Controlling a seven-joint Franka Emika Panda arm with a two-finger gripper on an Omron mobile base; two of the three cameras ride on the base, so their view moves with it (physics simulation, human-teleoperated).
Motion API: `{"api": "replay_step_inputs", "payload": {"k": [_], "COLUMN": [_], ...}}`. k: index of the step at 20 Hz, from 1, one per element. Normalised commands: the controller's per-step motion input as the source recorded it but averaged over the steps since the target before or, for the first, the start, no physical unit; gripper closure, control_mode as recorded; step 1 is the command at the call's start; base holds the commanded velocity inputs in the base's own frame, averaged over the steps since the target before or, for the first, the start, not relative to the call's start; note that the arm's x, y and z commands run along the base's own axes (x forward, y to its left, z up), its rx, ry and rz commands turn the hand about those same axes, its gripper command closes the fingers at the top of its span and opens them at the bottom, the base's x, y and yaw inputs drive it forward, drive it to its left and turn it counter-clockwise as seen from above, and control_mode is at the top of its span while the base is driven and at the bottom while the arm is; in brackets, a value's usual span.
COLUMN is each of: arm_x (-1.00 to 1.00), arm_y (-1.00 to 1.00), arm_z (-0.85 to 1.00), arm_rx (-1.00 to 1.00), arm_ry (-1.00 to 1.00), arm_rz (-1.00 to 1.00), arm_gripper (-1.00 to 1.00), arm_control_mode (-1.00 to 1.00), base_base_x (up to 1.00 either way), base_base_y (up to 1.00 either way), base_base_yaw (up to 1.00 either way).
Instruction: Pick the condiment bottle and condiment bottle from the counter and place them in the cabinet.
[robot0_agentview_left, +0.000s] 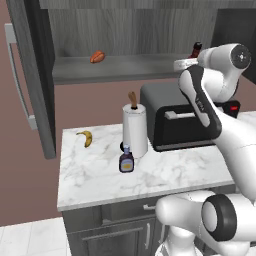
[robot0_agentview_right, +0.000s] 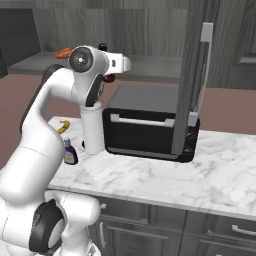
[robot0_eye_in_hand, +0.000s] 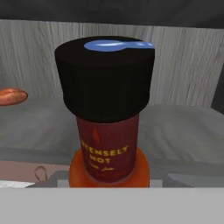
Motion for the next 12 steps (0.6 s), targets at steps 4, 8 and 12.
{"api": "replay_step_inputs", "payload": {"k": [4,8,12], "arm_x": [0.24,0.33,0.36], "arm_y": [0.00,0.00,0.00], "arm_z": [0.13,0.00,0.00], "arm_rx": [0.00,0.00,0.00], "arm_ry": [-0.05,-0.01,0.00], "arm_rz": [0.00,0.00,0.00], "arm_gripper": [1.00,1.00,1.00], "arm_control_mode": [-1.00,-1.00,-1.00], "base_base_x": [0.00,0.00,0.00], "base_base_y": [0.00,0.00,0.00], "base_base_yaw": [0.00,0.00,0.00]}}
